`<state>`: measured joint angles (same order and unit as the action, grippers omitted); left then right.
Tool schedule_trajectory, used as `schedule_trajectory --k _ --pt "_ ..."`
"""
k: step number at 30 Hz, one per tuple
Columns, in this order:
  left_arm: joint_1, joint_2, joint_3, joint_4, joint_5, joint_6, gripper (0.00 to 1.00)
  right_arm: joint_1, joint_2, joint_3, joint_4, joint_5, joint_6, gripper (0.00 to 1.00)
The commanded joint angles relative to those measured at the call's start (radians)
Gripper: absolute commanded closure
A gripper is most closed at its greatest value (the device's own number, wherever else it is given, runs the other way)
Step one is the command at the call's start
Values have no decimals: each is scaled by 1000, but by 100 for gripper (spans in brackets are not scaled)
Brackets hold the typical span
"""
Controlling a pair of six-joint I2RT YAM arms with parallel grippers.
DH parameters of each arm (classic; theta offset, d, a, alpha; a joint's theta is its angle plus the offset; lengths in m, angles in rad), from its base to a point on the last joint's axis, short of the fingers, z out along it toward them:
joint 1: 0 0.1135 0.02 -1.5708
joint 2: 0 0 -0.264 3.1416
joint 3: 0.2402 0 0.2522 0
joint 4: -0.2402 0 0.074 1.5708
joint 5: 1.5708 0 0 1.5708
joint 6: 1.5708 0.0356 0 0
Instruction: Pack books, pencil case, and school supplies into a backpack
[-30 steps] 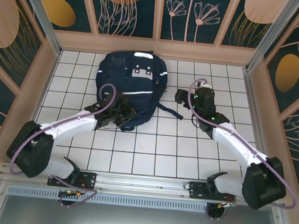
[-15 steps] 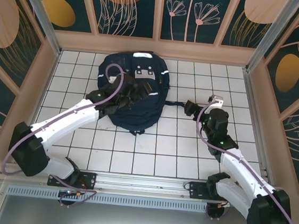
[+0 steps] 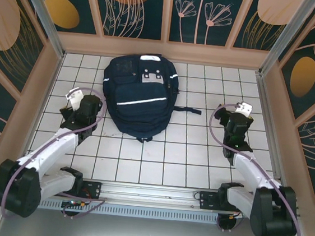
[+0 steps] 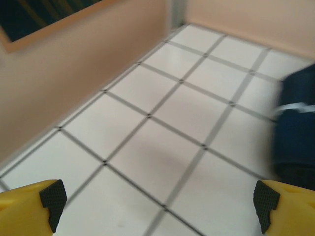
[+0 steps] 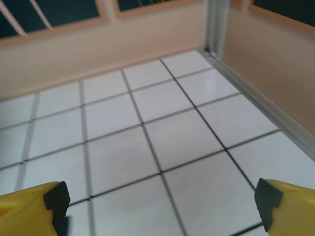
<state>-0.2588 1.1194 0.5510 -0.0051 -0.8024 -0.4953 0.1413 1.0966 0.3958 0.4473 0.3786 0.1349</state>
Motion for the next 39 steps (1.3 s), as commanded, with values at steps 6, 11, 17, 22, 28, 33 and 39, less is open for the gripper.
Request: schedule_trajectory --k 6,11,17,22,28,33,39 --pt "127 253 -109 660 34 265 1 -87 239 -80 498 -31 -88 1" --pt "157 337 -164 934 119 308 1 -130 350 -97 612 -145 -79 1" --pt "174 376 -230 1120 325 385 2 -138 420 -185 824 -271 -118 1" --pt "206 374 -306 1248 503 407 2 -143 439 -173 814 -281 -111 1" --pt "213 400 -329 1303 560 423 1 -156 442 -172 815 -303 -107 1" --pt "213 401 -332 1313 558 424 1 -157 442 -172 816 -302 -107 1" --pt "213 402 -333 1315 557 425 1 -157 442 -172 816 -303 -107 1"
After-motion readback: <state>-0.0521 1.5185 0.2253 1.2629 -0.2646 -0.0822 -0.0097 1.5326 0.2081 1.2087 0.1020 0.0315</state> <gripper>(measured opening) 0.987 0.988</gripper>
